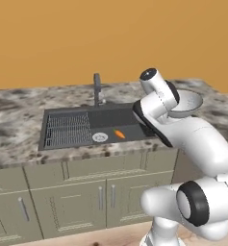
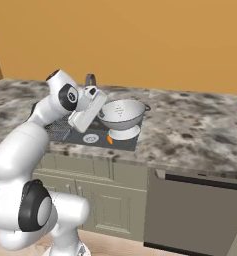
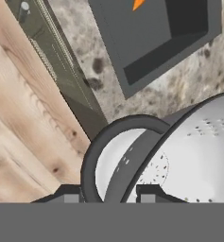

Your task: Pick the tupperware and colander and place them in the sink. Then turn on the water.

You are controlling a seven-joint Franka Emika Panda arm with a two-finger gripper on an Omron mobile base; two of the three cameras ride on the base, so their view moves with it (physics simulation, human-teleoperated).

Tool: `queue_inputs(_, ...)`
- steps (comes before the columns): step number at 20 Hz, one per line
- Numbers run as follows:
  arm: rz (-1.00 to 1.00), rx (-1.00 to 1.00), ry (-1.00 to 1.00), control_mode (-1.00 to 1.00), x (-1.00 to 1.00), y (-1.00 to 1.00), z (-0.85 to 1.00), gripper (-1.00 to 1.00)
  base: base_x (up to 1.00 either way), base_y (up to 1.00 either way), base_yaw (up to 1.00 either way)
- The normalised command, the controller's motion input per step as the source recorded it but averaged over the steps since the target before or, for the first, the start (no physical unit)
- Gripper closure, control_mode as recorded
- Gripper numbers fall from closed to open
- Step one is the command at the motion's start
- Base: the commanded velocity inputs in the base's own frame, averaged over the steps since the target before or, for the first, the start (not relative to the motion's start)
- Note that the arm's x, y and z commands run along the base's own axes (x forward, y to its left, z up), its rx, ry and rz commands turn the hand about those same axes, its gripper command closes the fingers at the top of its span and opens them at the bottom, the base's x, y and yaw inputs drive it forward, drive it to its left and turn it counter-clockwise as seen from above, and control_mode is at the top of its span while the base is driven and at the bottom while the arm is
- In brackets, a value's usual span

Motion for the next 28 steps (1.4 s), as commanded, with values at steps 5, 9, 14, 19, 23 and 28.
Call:
queue_inputs(5,0.00,0.00,0.00,1.00,0.00,0.00,0.00,1.00,0.26,-0.04,0.07)
queue_inputs(9,0.00,0.00,0.00,1.00,0.00,0.00,0.00,1.00,0.47,0.09,0.03)
queue_inputs(14,0.00,0.00,0.00,1.00,0.00,0.00,0.00,1.00,0.58,0.00,0.00)
queue_inputs(19,0.00,0.00,0.00,1.00,0.00,0.00,0.00,1.00,0.55,0.00,0.00)
queue_inputs(23,0.00,0.00,0.00,1.00,0.00,0.00,0.00,1.00,0.43,0.00,0.00)
queue_inputs(28,0.01,0.00,0.00,-1.00,0.24,0.00,-0.07,1.00,0.27,0.00,0.00)
